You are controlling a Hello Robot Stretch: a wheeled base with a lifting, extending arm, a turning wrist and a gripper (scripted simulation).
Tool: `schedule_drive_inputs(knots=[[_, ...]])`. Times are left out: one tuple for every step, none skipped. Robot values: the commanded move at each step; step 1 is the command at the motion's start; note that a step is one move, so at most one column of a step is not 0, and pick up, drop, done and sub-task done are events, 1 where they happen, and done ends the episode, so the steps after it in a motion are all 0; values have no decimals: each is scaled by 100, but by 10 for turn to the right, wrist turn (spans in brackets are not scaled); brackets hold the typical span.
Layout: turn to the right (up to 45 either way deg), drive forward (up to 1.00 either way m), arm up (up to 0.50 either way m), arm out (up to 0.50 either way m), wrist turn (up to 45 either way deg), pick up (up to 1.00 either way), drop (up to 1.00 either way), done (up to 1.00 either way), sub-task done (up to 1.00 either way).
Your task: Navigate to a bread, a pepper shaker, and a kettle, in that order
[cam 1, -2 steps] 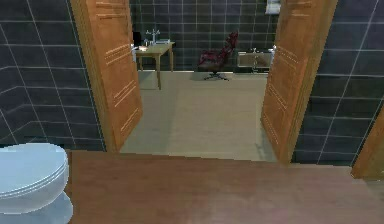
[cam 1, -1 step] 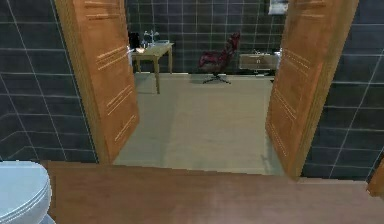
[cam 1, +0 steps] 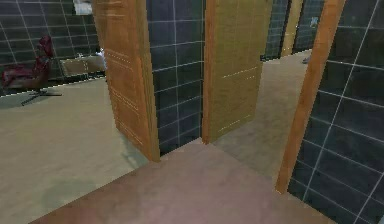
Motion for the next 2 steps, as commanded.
schedule_drive_inputs(knots=[[150,0,0,0,0,0,0,0,0],[30,0,0,0,0,0,0,0,0]])
